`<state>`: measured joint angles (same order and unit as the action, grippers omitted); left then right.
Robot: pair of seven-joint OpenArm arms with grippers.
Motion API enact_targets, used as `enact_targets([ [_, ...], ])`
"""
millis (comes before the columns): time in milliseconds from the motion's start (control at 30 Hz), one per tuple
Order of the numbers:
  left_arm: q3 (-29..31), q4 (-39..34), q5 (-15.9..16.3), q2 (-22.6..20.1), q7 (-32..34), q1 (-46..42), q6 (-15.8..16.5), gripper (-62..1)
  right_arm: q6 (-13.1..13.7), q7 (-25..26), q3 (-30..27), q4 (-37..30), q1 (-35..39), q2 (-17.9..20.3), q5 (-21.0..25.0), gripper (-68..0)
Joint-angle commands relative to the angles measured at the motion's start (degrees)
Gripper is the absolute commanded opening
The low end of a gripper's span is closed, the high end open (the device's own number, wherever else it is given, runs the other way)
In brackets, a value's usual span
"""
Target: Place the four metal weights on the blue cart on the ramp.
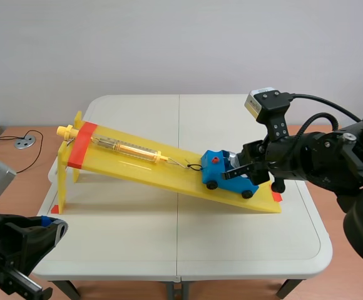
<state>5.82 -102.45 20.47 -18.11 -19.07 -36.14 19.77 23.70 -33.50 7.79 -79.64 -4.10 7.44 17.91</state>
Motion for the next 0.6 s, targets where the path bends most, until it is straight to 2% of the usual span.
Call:
enact_targets([
  [0,0.83,-2.91,3.8,0.17,5.51,2.03,1.42,-58.0,-1.33,9.64,-0.04,-4.33,-6.38,-0.33,1.77,-66.8],
  [167,0.83,-2.91,3.8,0.17,5.51,2.03,1.42,-58.0,1.88,9.64,-0.07,-4.35,-6.34,-0.31,1.88,-54.9],
  [300,0.83,-2.91,3.8,0.15,5.53,2.03,1.42,-58.0,3.91,9.18,-0.13,-4.46,-6.03,-0.2,3.19,-49.2],
  [433,0.83,-2.91,3.8,0.15,5.53,2.03,1.42,-58.0,6.45,7.76,-0.68,-6.51,-4.7,1.03,7.78,-48.4],
  [567,0.83,-3.08,3.8,0.15,5.53,2.05,2.36,-58.0,7.89,7.56,-3.72,-12.0,-0.98,3.32,10.8,-49.4],
])
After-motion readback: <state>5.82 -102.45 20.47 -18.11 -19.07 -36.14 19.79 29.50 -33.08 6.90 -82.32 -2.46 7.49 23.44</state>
